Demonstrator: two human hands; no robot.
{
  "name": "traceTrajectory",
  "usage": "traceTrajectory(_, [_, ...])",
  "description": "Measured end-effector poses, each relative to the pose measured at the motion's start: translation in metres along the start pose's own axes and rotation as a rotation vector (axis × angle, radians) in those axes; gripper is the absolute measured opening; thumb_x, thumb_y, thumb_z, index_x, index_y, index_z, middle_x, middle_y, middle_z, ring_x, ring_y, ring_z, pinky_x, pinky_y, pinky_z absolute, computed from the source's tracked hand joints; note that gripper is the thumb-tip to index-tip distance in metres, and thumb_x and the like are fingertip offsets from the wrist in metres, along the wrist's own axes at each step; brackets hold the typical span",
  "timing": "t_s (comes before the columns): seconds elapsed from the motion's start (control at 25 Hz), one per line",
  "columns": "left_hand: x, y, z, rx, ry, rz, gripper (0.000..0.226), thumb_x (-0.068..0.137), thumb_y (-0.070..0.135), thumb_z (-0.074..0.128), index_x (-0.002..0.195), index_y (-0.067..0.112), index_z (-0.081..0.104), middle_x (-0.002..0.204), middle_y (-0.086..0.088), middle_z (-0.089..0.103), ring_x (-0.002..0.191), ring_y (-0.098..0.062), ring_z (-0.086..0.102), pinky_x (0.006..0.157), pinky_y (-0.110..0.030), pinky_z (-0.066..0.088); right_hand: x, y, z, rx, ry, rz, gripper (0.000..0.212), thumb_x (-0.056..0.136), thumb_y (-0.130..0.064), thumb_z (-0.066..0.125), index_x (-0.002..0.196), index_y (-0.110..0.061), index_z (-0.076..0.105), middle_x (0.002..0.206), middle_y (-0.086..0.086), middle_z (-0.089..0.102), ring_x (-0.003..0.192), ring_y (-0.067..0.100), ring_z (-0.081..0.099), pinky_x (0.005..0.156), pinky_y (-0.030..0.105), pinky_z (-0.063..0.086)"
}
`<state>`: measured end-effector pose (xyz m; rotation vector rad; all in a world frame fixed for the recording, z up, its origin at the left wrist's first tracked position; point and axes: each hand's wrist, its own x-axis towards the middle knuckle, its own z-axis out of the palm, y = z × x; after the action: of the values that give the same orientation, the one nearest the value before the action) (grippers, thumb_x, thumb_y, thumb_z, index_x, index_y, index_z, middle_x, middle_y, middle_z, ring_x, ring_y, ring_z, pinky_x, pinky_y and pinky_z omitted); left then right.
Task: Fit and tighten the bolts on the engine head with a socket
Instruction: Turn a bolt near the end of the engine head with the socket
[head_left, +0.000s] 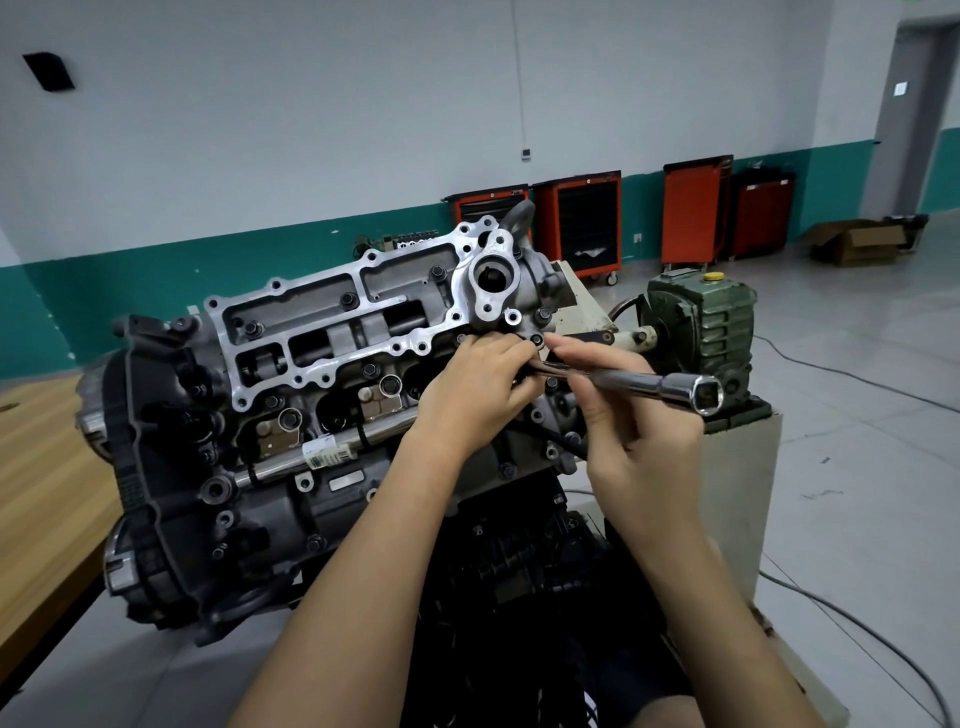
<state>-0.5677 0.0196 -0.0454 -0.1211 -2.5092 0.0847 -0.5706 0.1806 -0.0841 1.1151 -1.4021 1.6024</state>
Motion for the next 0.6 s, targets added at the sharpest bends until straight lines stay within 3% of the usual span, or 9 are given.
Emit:
traceTrajectory(0.16, [-0.0020,0.0008,-0.0010,-0.019,0.003,-0.005,0.019,0.092,0.025,0.051,0.098,0.010,0.059,0.102,-0.001,0.063,0.101,-0.021,0.053,0.091,-0.033,0.035,0.0040,0.0015,-0.0024,0.008,0.102,0.025,0.018,0.083,-0.013,0.073,0.096,-0.001,0.072,0.094,-0.001,0.073,0.085,0.010,0.070,0.073,0.036,0.057])
traceTrajectory(0.36, [-0.0011,0.0002,-0.0005,-0.014,-0.001,-0.006,0.021,0.092,0.024,0.051,0.103,0.008,0.061,0.108,-0.003,0.063,0.105,-0.021,0.053,0.093,-0.033,0.034,-0.0029,-0.0011,0.0045,-0.021,0.025,-0.010,0.017,0.091,-0.005,0.059,0.105,0.003,0.067,0.107,0.003,0.069,0.101,0.010,0.066,0.087,0.030,0.054])
traceTrajectory(0.48, [-0.0018,0.0005,-0.0009,-0.020,-0.003,-0.009,0.023,0.093,0.025,0.049,0.108,0.012,0.060,0.110,0.000,0.063,0.107,-0.020,0.052,0.094,-0.034,0.034,0.0015,0.0014,0.0024,-0.056,0.092,-0.019,0.014,0.088,-0.007,0.066,0.095,0.003,0.072,0.097,0.003,0.072,0.088,0.011,0.069,0.078,0.029,0.055])
traceTrajectory(0.6, [-0.0021,0.0011,-0.0012,-0.020,0.000,0.001,0.018,0.092,0.025,0.050,0.096,0.010,0.058,0.101,0.000,0.062,0.101,-0.020,0.053,0.090,-0.033,0.035,0.0012,-0.0002,0.0014,-0.003,0.147,0.021,0.016,0.084,-0.012,0.073,0.095,0.001,0.072,0.094,-0.001,0.071,0.086,0.007,0.069,0.077,0.027,0.055])
